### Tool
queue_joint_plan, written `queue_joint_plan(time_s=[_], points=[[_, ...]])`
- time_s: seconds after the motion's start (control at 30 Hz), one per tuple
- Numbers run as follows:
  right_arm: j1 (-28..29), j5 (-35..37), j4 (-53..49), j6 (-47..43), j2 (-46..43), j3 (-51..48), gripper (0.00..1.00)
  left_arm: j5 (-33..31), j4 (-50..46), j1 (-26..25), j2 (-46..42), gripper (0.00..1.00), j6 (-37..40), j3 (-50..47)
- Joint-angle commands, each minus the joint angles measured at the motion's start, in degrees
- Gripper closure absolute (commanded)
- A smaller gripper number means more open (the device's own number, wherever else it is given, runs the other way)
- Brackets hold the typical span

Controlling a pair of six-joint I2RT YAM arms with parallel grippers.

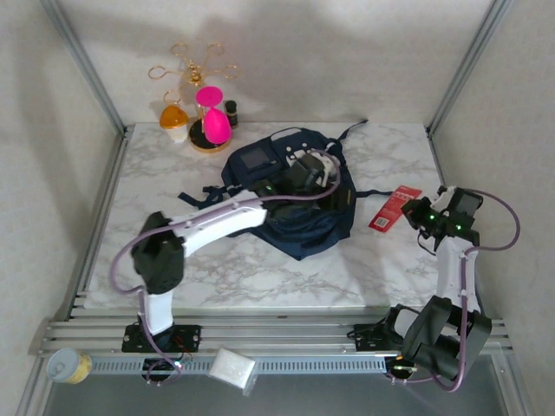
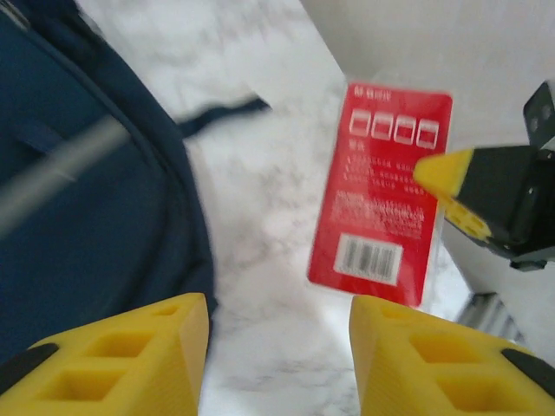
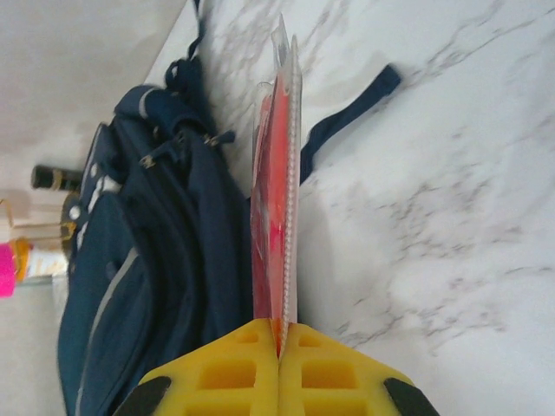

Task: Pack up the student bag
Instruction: Open the student bag at the center of the table.

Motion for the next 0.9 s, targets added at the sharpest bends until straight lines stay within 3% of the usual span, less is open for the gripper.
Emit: queue_joint_plan(time_s=[0.0,0.1,0.2,0.3,0.43,0.6,0.87], points=[[3.39,-3.91,-1.08,1.5,0.34,3.04,1.0,-11.35,-10.99,0.23,-0.54,0.48,17.43,-3.83],[5.52,-4.37,-0.69,1.92,0.63,3.53,1.0,-19.4,-12.47,0.32,-1.14,0.42,25.89,-6.62],[6.27,-4.23,-0.69,1.7,1.03,4.22,1.0,-19.72,-11.97,0.23,-1.39,0.3,30.92,-8.38],[6.9,-4.58,-0.76,1.61,2.01,4.77,1.0,-18.95,-11.62,0.14,-0.82,0.26,33.82,-9.44],[7.84,-4.42,0.29,2.05,2.15,4.59,1.0,-24.23,-10.6,0.23,1.05,0.24,35.49,-9.72],[8.51,-5.1,0.69,1.96,2.76,4.68,1.0,-25.54,-7.45,1.4,1.3,0.34,35.92,-9.26],[11.67,-7.17,0.67,4.05,2.66,3.7,1.0,-19.84,-7.9,5.49,0.64,0.65,34.95,-4.64]])
